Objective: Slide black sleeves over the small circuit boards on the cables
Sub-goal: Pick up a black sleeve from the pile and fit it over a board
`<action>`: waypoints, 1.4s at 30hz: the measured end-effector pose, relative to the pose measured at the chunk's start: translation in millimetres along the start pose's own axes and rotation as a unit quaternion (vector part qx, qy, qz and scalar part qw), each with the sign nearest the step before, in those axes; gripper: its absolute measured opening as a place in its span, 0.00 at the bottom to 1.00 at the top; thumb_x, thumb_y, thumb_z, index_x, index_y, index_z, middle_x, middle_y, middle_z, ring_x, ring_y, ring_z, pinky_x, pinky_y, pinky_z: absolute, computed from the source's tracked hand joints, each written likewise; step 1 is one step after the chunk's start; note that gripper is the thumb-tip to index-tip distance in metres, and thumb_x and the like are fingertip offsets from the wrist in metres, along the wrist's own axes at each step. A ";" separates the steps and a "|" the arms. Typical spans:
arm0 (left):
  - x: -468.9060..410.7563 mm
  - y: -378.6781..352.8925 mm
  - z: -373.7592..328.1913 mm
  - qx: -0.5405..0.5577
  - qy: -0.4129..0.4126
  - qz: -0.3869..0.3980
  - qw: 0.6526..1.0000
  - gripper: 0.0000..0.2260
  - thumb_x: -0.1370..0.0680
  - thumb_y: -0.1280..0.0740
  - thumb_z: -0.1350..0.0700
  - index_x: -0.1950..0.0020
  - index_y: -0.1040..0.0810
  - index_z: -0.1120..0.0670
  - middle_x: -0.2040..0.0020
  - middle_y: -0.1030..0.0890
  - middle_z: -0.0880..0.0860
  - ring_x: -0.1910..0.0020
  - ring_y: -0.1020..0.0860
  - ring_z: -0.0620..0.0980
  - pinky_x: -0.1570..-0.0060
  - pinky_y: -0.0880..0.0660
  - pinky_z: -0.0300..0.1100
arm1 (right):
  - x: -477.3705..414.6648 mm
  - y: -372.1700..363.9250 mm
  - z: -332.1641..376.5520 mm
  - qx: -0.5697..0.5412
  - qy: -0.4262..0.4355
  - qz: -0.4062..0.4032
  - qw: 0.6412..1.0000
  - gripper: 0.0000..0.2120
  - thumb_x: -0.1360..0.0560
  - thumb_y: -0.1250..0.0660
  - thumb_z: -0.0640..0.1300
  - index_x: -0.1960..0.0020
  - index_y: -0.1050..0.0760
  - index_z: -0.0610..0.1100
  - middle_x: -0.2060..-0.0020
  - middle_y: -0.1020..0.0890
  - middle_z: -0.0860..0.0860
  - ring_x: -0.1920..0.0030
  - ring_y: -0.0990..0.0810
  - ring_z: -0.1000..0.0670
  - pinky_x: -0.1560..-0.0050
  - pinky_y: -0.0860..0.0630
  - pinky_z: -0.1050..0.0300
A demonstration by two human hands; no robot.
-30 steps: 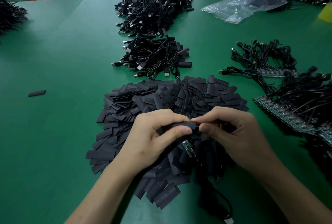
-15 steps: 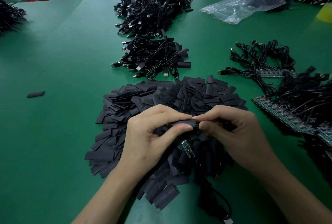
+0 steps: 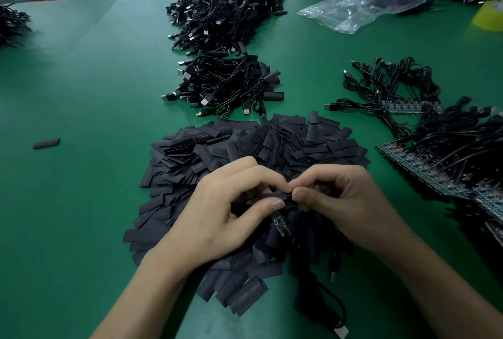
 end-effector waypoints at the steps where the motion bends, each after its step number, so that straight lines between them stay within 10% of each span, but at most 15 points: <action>1: 0.1 -1.5 0.1 -0.001 0.002 0.013 1.000 0.05 0.20 0.28 0.54 0.45 0.18 0.48 0.55 0.24 0.43 0.54 0.22 0.46 0.55 0.29 0.37 | -0.6 -0.9 -0.7 0.001 -0.004 0.006 1.000 0.06 0.30 0.26 0.55 0.55 0.14 0.55 0.69 0.17 0.55 0.67 0.23 0.57 0.64 0.28 0.64; 20: 0.1 -8.0 -1.8 -0.006 -0.012 0.024 1.000 0.06 0.21 0.28 0.59 0.48 0.22 0.50 0.54 0.22 0.42 0.54 0.23 0.41 0.54 0.31 0.31 | -3.3 -2.3 -9.7 -0.010 -0.018 0.029 0.999 0.04 0.28 0.25 0.46 0.57 0.14 0.56 0.68 0.17 0.52 0.67 0.23 0.56 0.62 0.28 0.65; 28: 0.4 3.0 12.0 0.082 0.079 -0.078 0.990 0.06 0.25 0.24 0.52 0.49 0.13 0.46 0.55 0.14 0.44 0.57 0.16 0.49 0.55 0.21 0.45 | -1.9 8.6 0.6 0.012 0.022 -0.014 1.000 0.05 0.26 0.27 0.50 0.52 0.14 0.52 0.67 0.16 0.47 0.67 0.22 0.55 0.63 0.27 0.66; 42: 2.5 -8.6 26.4 0.184 0.146 0.026 0.972 0.08 0.24 0.28 0.48 0.52 0.13 0.49 0.58 0.15 0.53 0.59 0.18 0.58 0.54 0.23 0.54 | 4.3 2.2 18.7 0.225 0.133 0.013 0.965 0.02 0.25 0.24 0.43 0.53 0.14 0.46 0.61 0.15 0.57 0.61 0.16 0.52 0.62 0.21 0.53</action>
Point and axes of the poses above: each hand's wrist, its own x-axis away from the middle knuckle, its own y-axis out of the back of the hand, z = x × y, the point moved 6 cm from there along -x, towards the middle knuckle
